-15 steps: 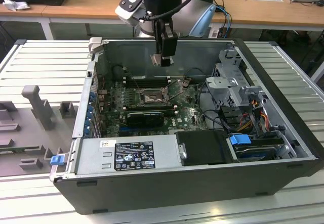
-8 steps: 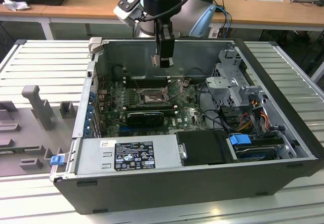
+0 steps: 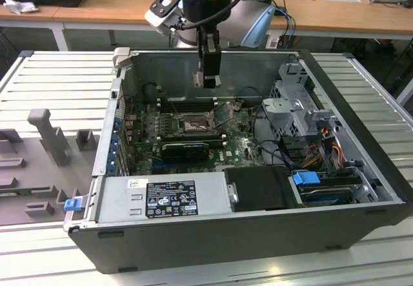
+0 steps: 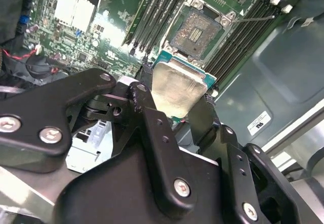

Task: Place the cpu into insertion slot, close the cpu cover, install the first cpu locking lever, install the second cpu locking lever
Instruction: 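Place the cpu into insertion slot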

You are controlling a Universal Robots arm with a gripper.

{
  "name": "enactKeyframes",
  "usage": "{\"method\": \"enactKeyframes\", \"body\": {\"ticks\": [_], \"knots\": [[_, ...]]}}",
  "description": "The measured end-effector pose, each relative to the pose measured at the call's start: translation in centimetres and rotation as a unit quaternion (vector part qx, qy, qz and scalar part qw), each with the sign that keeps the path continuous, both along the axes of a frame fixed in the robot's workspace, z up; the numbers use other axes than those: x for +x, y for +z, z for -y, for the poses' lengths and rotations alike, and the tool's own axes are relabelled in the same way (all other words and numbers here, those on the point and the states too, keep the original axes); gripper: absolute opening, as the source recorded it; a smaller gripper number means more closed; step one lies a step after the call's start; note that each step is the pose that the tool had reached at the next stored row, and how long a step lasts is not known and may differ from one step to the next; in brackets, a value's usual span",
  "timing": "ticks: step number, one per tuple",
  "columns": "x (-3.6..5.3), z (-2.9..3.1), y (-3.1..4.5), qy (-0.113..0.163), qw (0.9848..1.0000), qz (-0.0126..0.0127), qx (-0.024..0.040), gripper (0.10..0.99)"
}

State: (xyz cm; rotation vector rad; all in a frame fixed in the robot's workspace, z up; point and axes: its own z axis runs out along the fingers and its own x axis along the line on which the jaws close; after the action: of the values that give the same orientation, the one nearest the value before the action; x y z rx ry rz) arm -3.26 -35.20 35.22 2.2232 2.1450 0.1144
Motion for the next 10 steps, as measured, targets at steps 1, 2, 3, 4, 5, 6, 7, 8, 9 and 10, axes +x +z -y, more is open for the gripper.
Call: {"method": "enactKeyframes", "body": {"ticks": [1,2,3,4,5,6,7,8,9,10], "knots": [[0.00,0.00,-0.06,-0.005,1.0000,0.0000,0.0001,0.525],[0.00,0.00,-0.13,-0.007,1.0000,0.0000,0.0001,0.525],[-0.01,0.00,-0.18,-0.007,1.0000,0.0001,0.0001,0.525],[-0.02,0.00,-0.31,-0.007,1.0000,0.0000,0.0003,0.525],[-0.03,0.00,-0.47,-0.007,1.0000,0.0000,0.0004,0.525],[-0.05,0.00,-0.67,-0.007,1.0000,0.0001,0.0004,0.525],[-0.05,0.00,-0.71,-0.007,1.0000,0.0004,0.0003,0.525],[-0.05,0.00,-0.74,-0.007,1.0000,0.0007,0.0003,0.525],[-0.06,0.00,-0.81,-0.007,1.0000,0.0012,0.0004,0.525],[-0.06,0.00,-0.93,-0.007,1.0000,0.0016,0.0004,0.525]]}}
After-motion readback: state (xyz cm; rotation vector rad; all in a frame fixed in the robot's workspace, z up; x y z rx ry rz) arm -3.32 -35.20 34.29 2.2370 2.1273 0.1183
